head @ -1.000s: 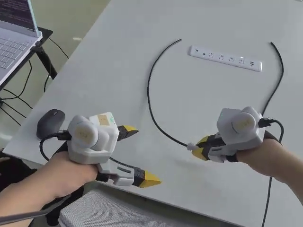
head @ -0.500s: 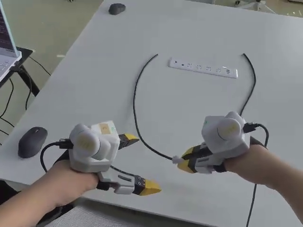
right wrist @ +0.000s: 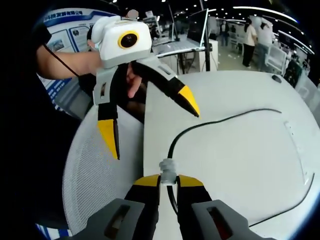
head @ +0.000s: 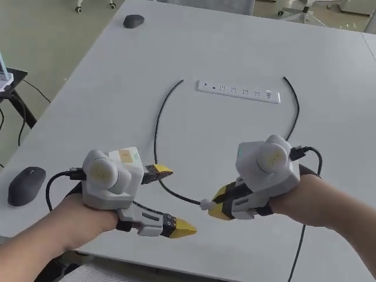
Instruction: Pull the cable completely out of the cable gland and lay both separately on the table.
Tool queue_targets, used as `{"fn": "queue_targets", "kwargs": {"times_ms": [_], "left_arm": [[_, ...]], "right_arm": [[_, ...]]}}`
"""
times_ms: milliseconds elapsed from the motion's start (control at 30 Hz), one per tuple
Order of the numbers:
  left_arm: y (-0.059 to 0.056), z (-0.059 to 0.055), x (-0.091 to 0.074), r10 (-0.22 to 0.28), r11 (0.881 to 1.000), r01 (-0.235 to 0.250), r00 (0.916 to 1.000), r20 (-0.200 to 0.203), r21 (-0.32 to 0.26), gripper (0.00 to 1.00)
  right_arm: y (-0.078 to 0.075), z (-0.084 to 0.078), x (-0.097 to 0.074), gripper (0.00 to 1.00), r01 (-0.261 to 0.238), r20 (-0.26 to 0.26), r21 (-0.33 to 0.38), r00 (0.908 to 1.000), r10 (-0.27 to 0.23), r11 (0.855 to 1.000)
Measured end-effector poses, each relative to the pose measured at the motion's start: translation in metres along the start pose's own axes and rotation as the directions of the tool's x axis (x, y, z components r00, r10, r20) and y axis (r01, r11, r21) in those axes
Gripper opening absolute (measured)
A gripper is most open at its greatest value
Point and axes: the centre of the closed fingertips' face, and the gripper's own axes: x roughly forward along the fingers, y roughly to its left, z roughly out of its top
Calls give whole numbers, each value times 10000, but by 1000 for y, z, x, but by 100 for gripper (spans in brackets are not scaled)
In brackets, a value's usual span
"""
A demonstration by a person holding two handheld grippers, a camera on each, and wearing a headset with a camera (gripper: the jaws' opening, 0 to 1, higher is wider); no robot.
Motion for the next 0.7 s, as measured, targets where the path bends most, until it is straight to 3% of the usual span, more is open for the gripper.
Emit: {"fn": "queue_targets", "kwargs": {"times_ms": [100, 267, 400, 533, 600, 700], "left_arm": [[-8, -1, 8, -384, 9991, 387, 9991, -166, 151, 75], [-11, -2, 14, -602, 9981, 604, 9980, -187, 141, 69], [-18, 1, 18, -1027, 9947, 1027, 9947, 24, -43, 64], [-25, 2, 20, -1430, 9895, 1431, 9897, 66, -206, 51], [-28, 4, 20, -1555, 9872, 1558, 9878, 130, -330, 47], [-27, 7, 20, -1553, 9852, 1576, 9872, 375, -681, 46]], "right_arm": [[4, 2, -2, 6, -92, -62, -203, 9999, 90, 9998], [10, 1, -4, 6, -225, -250, -586, 9995, 211, 9980], [17, 1, -9, 6, -304, -351, -1384, 9991, 258, 9899], [19, -1, -12, 6, -237, -347, -1876, 9992, 175, 9820], [15, -1, -12, 6, 59, -303, -2566, 9994, -142, 9665], [17, -2, -14, 6, 28, -232, -2517, 9997, -89, 9678]]}}
